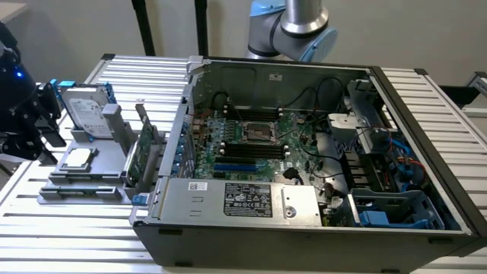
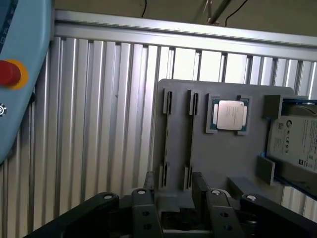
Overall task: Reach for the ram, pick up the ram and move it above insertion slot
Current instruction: 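Pick up the ram and move it above insertion slot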
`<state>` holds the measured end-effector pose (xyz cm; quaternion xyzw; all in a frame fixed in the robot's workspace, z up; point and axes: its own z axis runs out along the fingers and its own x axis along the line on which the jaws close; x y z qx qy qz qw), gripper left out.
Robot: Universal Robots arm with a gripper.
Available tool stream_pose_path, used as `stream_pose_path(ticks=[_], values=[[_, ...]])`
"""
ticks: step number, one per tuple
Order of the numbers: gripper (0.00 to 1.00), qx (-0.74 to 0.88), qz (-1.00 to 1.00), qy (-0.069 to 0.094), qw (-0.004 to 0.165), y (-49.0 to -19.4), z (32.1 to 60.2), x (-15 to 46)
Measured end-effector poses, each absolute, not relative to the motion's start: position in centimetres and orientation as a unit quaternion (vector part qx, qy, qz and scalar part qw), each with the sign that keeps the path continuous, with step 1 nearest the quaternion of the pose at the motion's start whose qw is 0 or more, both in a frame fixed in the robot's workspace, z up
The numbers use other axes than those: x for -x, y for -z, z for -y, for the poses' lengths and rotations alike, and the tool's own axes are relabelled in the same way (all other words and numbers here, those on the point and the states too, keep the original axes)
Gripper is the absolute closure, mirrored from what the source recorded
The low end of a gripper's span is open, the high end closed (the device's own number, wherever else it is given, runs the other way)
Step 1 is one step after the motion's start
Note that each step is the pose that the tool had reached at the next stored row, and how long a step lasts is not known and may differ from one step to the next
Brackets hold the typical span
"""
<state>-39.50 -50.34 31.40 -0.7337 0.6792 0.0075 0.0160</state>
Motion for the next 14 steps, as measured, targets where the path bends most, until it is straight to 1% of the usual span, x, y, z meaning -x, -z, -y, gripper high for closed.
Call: stream_pose_path(ticks=[14], values=[[0.58, 0.734, -0.679, -0.008, 0.016, -28.9, 50.2, 40.2]])
